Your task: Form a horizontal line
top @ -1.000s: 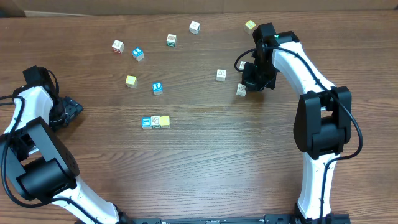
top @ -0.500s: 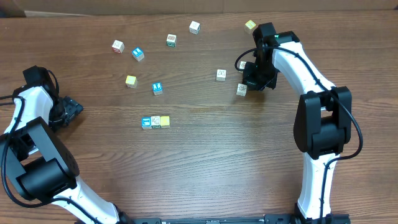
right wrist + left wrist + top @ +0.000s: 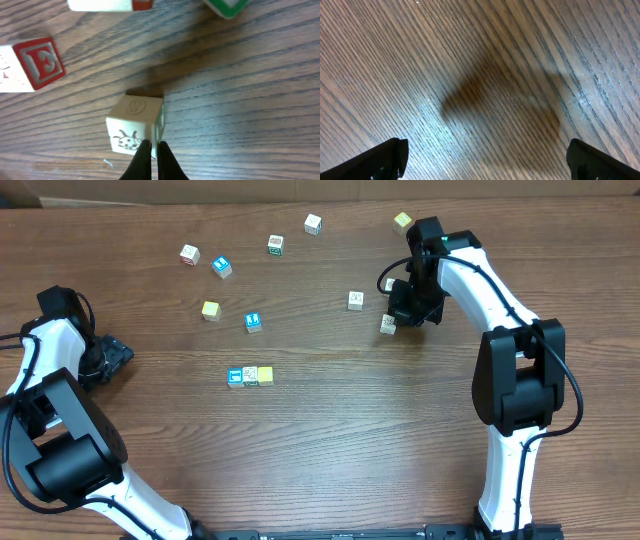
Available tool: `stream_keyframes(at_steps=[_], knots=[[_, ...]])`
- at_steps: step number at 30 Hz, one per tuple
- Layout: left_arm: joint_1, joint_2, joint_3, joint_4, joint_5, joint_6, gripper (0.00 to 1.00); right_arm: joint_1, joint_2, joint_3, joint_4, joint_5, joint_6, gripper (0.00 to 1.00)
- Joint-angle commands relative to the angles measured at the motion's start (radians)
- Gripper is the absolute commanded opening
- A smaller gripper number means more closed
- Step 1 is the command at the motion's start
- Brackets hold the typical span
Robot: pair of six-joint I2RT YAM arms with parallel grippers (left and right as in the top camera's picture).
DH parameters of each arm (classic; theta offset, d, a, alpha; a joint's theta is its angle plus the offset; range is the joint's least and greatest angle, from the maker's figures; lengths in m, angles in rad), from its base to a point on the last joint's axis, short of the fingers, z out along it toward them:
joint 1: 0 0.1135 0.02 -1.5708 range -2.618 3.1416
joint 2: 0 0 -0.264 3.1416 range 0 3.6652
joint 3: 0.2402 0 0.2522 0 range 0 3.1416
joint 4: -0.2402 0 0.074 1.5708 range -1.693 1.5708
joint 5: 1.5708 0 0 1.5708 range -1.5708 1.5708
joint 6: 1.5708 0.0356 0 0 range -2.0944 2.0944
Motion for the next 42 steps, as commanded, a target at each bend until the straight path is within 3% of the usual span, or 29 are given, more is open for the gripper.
stream_keyframes(at_steps=[1, 23, 31, 35, 42], knots=[[0.006, 0.003, -0.005, 0.001, -0.01, 0.001, 1.0, 0.003, -0.001, -0.037, 0.016, 0.05, 0.011, 0.04], [0.006, 0.003, -0.005, 0.0, -0.01, 0.001, 1.0, -0.008, -0.001, -0.078, 0.032, 0.171, 0.011, 0.04], [0.006, 0.003, -0.005, 0.001, -0.01, 0.001, 1.0, -0.026, -0.001, -0.078, 0.037, 0.217, 0.082, 0.04], [0.006, 0.003, -0.005, 0.001, -0.01, 0.001, 1.0, -0.026, -0.001, -0.078, 0.052, 0.218, 0.083, 0.15], [0.006, 0.003, -0.005, 0.001, -0.01, 0.001, 1.0, -0.026, -0.002, -0.062, 0.124, 0.23, 0.11, 0.51]])
